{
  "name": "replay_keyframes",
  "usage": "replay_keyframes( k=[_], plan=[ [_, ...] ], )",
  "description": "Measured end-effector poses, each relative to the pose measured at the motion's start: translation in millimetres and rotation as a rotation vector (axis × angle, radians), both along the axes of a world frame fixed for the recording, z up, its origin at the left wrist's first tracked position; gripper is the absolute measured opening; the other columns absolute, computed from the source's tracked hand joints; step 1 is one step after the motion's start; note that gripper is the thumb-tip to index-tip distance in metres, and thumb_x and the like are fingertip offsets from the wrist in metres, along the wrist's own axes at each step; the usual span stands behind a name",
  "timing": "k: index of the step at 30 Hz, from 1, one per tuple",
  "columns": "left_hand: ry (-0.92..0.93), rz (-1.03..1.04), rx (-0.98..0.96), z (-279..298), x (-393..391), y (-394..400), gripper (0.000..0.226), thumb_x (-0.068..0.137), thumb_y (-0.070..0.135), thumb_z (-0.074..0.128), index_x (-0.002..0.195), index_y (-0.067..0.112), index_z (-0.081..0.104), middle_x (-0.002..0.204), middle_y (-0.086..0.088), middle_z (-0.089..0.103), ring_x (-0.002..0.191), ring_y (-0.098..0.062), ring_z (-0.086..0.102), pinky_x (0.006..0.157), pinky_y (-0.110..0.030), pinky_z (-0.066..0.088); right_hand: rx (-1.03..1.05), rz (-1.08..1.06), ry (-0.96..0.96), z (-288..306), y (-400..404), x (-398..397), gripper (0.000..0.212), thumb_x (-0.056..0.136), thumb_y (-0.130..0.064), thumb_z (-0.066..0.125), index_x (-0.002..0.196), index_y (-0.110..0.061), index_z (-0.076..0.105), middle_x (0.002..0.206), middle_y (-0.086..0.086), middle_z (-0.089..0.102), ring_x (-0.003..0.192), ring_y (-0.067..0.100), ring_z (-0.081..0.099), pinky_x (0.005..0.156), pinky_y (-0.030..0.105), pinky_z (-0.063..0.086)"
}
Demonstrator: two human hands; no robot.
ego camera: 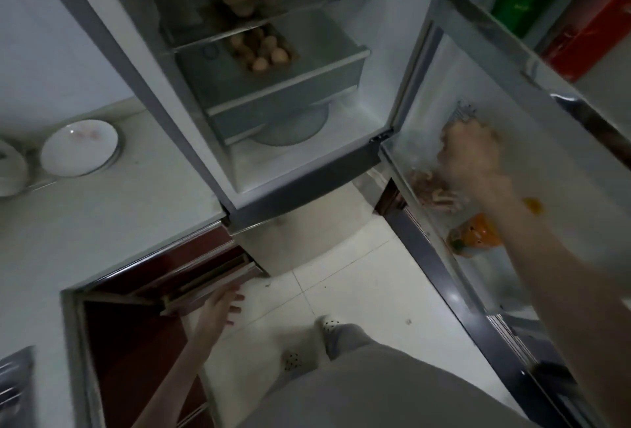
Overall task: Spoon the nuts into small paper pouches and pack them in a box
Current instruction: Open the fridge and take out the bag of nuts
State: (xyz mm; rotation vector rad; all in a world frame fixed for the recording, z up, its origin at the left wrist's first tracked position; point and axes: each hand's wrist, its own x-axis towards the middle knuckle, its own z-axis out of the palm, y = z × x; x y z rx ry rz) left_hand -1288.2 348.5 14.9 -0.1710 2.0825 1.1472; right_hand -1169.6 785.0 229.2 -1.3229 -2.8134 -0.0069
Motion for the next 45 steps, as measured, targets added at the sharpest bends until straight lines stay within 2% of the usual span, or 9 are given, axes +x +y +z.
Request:
replay_keyframes(
  k=[4,9,15,20,25,31,37,42,45],
  plan=[
    [0.005,0.105,-0.017,1.3,8.3,-15.9,0.021,0.102,0.006,0.040,0.115,0.007,0.057,0.102,-0.011,0.064,0.075,-0.021,0.058,0.059,-0.028,0.040,0.171,0.218,-0.009,5.2,-46.6,-15.8,0.009,0.073,0.002,0.062,0.081,-0.001,0.064,0.079,0.025,0.062,0.072,0.037,0.061,0.055,0.030,0.029],
    [0.004,0.262,-0.013,5.8,34.8,-53.2,0.023,0.101,0.007,0.042,0.116,0.007,0.059,0.102,-0.012,0.065,0.078,-0.024,0.060,0.060,-0.029,0.043,0.191,0.455,0.282,30.5,-102.2,-41.7,0.013,0.060,0.000,0.075,0.069,-0.002,0.067,0.053,0.019,0.052,0.048,0.024,0.035,0.051,0.015,0.011],
    [0.033,0.459,0.022,21.0,63.4,-68.0,0.020,0.100,0.009,0.045,0.109,0.014,0.062,0.096,-0.004,0.067,0.077,-0.020,0.061,0.058,-0.028,0.043,-0.231,0.639,0.347,3.2,-138.4,-85.8,0.011,0.074,0.004,0.061,0.074,-0.007,0.063,0.064,0.018,0.062,0.057,0.025,0.039,0.055,0.028,0.026],
    [0.054,0.526,0.031,29.3,88.2,-65.3,0.020,0.100,0.012,0.046,0.103,0.022,0.063,0.095,0.000,0.068,0.076,-0.017,0.062,0.056,-0.027,0.043,-0.509,0.764,0.219,-47.4,-184.3,-84.3,0.011,0.079,0.002,0.060,0.070,-0.004,0.062,0.064,0.010,0.063,0.061,0.026,0.059,0.056,0.035,0.045],
    [0.028,0.495,0.046,27.0,115.5,-61.4,0.020,0.100,0.008,0.044,0.108,0.014,0.061,0.098,-0.005,0.066,0.078,-0.021,0.060,0.060,-0.030,0.042,-0.614,0.691,0.101,-90.3,-207.1,-38.6,0.019,0.084,-0.002,0.059,0.065,-0.004,0.059,0.061,0.011,0.058,0.057,0.020,0.053,0.054,0.027,0.040],
    [0.081,0.253,0.067,26.1,142.2,-53.8,0.020,0.101,0.010,0.045,0.109,0.015,0.062,0.100,-0.005,0.067,0.079,-0.019,0.059,0.063,-0.029,0.042,-0.601,0.438,0.144,-104.7,-202.8,46.9,0.018,0.076,0.002,0.053,0.066,-0.009,0.062,0.063,0.004,0.062,0.065,0.027,0.055,0.056,0.033,0.043],
    [0.294,-0.269,0.040,48.0,170.0,-16.8,0.024,0.100,0.014,0.045,0.103,0.030,0.063,0.099,0.006,0.068,0.088,-0.013,0.064,0.070,-0.021,0.046,-0.523,0.250,0.364,-99.3,-197.3,138.9,0.019,0.080,0.001,0.057,0.076,-0.013,0.071,0.074,0.004,0.072,0.072,0.024,0.065,0.060,0.029,0.043],
    [0.673,-0.704,0.038,93.1,200.5,42.9,0.024,0.099,0.018,0.045,0.110,0.025,0.065,0.112,0.009,0.066,0.097,-0.013,0.062,0.088,-0.034,0.049,-0.409,0.070,0.574,-84.7,-195.9,211.5,0.018,0.077,0.009,0.060,0.076,-0.004,0.072,0.086,0.011,0.066,0.075,0.027,0.062,0.068,0.036,0.047],
    [0.980,-1.012,0.164,130.2,226.0,87.1,0.025,0.098,0.013,0.044,0.115,0.015,0.063,0.116,-0.001,0.062,0.106,-0.021,0.058,0.091,-0.039,0.048,-0.342,-0.105,0.703,-78.8,-189.8,258.1,0.017,0.078,0.008,0.064,0.080,-0.004,0.076,0.092,0.007,0.063,0.072,0.014,0.055,0.067,0.013,0.040]
  ],
)
